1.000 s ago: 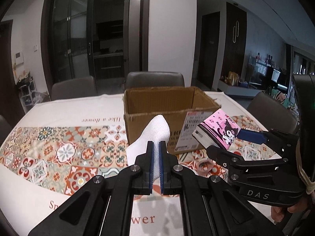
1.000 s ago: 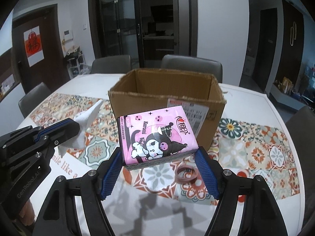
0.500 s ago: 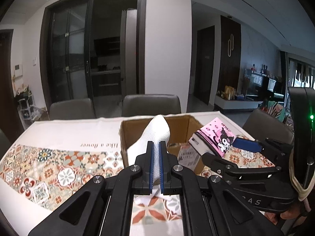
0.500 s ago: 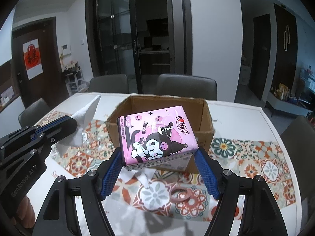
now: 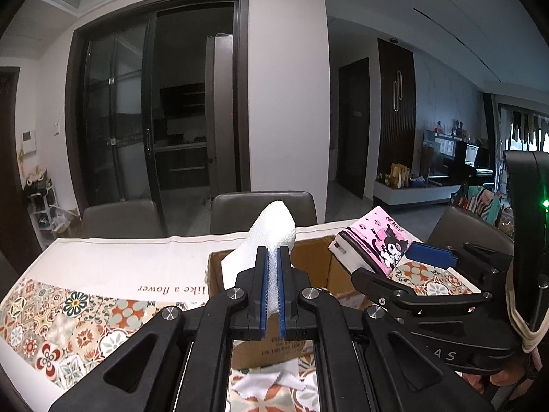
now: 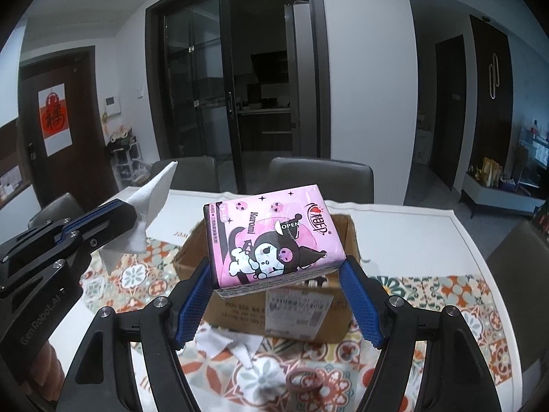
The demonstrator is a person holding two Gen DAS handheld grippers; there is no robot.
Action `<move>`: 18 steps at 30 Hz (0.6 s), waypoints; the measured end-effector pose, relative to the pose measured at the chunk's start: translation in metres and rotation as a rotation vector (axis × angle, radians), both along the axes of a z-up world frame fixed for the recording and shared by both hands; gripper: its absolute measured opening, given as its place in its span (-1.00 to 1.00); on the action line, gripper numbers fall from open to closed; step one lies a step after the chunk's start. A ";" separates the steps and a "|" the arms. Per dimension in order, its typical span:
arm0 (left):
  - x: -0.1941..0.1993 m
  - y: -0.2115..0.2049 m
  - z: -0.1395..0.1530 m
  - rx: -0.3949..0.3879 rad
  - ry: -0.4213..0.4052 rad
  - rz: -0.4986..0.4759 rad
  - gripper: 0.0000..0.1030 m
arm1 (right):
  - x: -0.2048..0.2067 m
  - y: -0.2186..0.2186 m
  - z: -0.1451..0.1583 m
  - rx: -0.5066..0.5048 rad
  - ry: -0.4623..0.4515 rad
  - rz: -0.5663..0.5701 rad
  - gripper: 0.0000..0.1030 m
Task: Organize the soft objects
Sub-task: 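Lift the wipe with the left tool while the right tool carries the tissue pack over the box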
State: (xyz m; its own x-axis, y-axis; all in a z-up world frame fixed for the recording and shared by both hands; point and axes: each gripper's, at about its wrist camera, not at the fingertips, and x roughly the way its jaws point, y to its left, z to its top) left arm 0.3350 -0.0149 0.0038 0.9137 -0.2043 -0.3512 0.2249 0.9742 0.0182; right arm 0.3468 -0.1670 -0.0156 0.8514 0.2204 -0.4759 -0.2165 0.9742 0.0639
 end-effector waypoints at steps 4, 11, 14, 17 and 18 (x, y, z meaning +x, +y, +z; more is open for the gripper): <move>0.012 0.000 0.001 0.005 -0.004 -0.005 -0.87 | 0.010 0.001 0.002 -0.001 -0.008 -0.002 0.44; 0.034 -0.001 -0.004 0.009 0.009 -0.011 -0.87 | 0.030 0.002 -0.001 -0.006 -0.003 -0.009 0.44; 0.044 -0.001 -0.008 0.010 0.020 -0.016 -0.87 | 0.040 0.001 -0.003 -0.011 0.005 -0.015 0.44; 0.055 -0.002 -0.012 0.008 0.035 -0.019 -0.87 | 0.048 0.002 -0.007 -0.017 0.011 -0.023 0.44; 0.060 -0.002 -0.014 0.005 0.043 -0.020 -0.87 | 0.050 0.002 -0.008 -0.019 0.011 -0.027 0.44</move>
State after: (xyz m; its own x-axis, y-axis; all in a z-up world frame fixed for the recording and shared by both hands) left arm 0.3947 -0.0167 -0.0100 0.8936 -0.2204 -0.3910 0.2450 0.9694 0.0135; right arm 0.3970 -0.1655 -0.0240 0.8516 0.1880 -0.4894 -0.1890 0.9808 0.0478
